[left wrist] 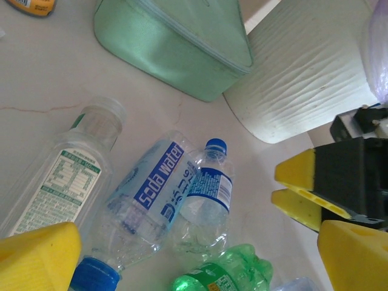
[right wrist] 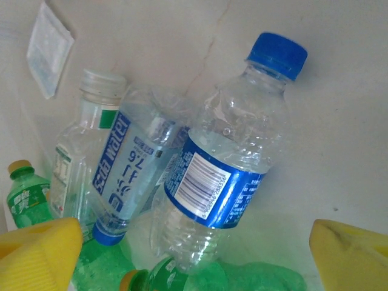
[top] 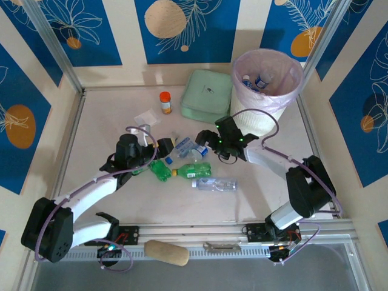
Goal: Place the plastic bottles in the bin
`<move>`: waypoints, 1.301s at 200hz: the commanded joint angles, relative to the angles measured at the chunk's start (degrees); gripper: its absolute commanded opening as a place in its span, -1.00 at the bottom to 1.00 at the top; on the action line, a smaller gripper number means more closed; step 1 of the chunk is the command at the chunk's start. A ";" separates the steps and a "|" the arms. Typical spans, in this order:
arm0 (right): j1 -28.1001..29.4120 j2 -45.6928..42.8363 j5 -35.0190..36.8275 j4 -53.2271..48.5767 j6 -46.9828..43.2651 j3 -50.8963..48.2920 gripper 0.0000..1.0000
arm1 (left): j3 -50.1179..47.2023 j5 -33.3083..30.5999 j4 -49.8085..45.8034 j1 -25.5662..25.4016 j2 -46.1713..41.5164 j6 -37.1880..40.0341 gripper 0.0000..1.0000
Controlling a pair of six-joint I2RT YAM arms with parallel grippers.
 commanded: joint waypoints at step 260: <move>2.27 18.94 -0.43 10.70 8.21 0.51 0.36 | -2.24 -2.70 -1.36 0.58 -2.21 -0.11 0.99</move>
